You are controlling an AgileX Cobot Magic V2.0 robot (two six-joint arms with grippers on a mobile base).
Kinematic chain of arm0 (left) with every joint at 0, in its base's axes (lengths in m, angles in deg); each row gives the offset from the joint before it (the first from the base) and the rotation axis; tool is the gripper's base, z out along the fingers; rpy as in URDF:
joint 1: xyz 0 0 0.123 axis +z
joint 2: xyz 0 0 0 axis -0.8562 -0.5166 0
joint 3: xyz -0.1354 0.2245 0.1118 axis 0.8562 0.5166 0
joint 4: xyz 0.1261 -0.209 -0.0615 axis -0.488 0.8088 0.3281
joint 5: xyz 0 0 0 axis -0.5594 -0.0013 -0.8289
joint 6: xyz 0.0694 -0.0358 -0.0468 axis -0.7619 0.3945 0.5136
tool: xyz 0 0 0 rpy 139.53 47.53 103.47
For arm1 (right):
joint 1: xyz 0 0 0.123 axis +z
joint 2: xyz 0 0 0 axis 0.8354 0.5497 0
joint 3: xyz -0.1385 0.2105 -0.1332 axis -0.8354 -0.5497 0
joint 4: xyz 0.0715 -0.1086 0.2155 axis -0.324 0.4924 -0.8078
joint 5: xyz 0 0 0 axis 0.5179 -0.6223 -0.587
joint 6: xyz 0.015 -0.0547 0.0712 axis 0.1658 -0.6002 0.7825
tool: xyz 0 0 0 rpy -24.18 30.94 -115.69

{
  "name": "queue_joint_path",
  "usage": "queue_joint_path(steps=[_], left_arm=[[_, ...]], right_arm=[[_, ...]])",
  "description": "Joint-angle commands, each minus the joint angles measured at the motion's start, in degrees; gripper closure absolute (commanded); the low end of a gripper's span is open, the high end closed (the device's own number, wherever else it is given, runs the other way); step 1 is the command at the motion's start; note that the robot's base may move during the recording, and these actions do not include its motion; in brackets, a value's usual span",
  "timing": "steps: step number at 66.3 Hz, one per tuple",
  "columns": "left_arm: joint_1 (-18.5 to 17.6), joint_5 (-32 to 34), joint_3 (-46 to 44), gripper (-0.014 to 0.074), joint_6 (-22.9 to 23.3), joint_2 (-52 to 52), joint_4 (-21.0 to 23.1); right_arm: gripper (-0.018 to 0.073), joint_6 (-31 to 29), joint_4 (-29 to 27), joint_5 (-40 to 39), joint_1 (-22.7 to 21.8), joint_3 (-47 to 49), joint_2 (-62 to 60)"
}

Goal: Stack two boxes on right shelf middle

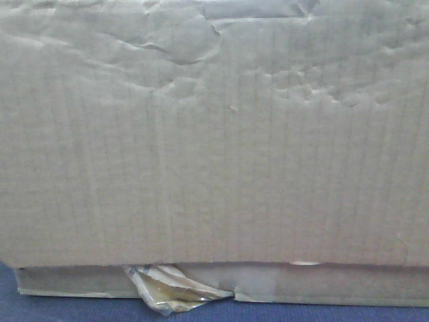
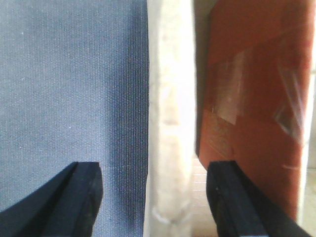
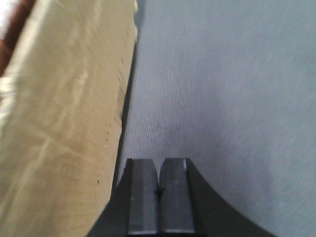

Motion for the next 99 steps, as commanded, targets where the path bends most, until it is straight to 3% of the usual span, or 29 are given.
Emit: queue_joint_path(steps=[1, 10, 20, 31, 44, 52, 63, 67, 99], left_arm=[[0.2, 0.1, -0.2, 0.0237, 0.0, 0.7, 0.3], [0.2, 0.1, -0.2, 0.0237, 0.0, 0.7, 0.3], [0.2, 0.1, -0.2, 0.0237, 0.0, 0.7, 0.3], [0.2, 0.1, -0.2, 0.0237, 0.0, 0.7, 0.3], [0.2, 0.1, -0.2, 0.0237, 0.0, 0.7, 0.2], [0.2, 0.1, -0.2, 0.0237, 0.0, 0.7, 0.1], [0.2, 0.1, -0.2, 0.0237, 0.0, 0.7, 0.0], [0.2, 0.1, -0.2, 0.0237, 0.0, 0.7, 0.0], [0.2, 0.1, -0.2, 0.0237, 0.0, 0.7, 0.0]], right_arm=[[0.0720, 3.3, 0.1, 2.1, -0.2, 3.0, 5.2], [0.0720, 10.4, 6.9, 6.1, 0.8, 11.1, 12.1], [0.0720, 17.0, 15.9, 12.0, 6.3, 20.3, 17.8], [0.0720, 20.3, 16.2, 16.7, 13.1, 29.7, 22.5], [0.0720, 21.3, 16.5, 18.5, 17.1, 37.5, 26.2], [0.0666, 21.3, 16.3, 18.5, 17.8, 37.7, 26.9], [0.0360, 21.3, 14.9, 18.5, 17.8, 37.7, 27.8], [0.0299, 21.3, 14.6, 18.5, 17.8, 37.3, 28.2], [0.0294, 21.3, 10.3, 18.5, 17.8, 26.4, 29.2]])
